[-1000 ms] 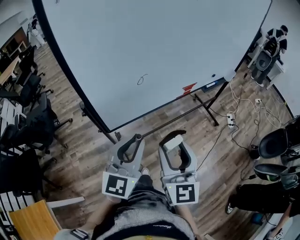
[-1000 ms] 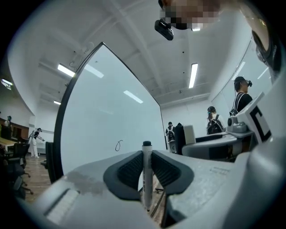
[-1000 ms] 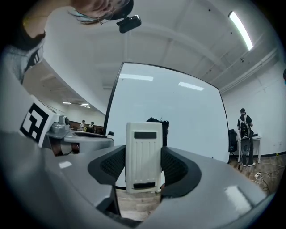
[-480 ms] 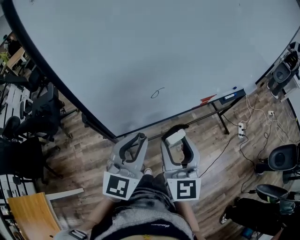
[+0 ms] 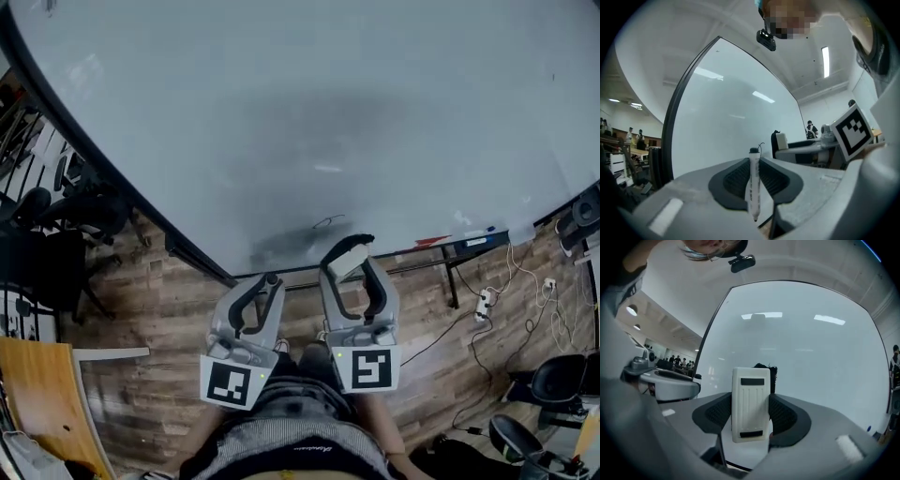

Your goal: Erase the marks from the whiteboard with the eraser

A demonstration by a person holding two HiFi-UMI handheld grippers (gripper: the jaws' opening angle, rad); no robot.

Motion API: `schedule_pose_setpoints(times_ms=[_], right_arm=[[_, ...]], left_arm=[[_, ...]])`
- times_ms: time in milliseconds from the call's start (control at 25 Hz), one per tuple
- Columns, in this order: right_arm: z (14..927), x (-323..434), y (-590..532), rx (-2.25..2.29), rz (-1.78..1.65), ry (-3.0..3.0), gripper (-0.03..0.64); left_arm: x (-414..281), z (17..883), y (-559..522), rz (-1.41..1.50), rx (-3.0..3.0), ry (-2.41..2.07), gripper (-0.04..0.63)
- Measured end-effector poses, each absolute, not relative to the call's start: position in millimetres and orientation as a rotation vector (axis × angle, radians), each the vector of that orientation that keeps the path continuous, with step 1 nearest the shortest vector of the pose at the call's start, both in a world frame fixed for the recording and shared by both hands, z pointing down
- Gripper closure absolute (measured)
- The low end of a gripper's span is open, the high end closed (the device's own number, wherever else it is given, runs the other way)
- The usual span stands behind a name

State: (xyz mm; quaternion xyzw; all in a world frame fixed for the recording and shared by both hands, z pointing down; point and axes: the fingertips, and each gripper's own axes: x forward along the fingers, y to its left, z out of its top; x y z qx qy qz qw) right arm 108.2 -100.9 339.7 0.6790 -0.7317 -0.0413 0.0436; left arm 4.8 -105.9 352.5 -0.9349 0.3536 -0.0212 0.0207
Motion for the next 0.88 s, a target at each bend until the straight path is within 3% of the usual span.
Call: schedule_pose_setpoints(times_ms=[360, 880], right_arm=[[334.3, 159.8, -127.7, 1.981, -0.231, -2.205, 0.37], [334.8, 158.1, -140.9, 2.027, -0.252, -2.185, 0.37]], left_arm=[[19.1, 345.7, -118.7, -0.043, -2.821, 1.368, 0.52], [4.5, 345.1, -123.5, -0.087, -2.774, 1.405, 0.52]])
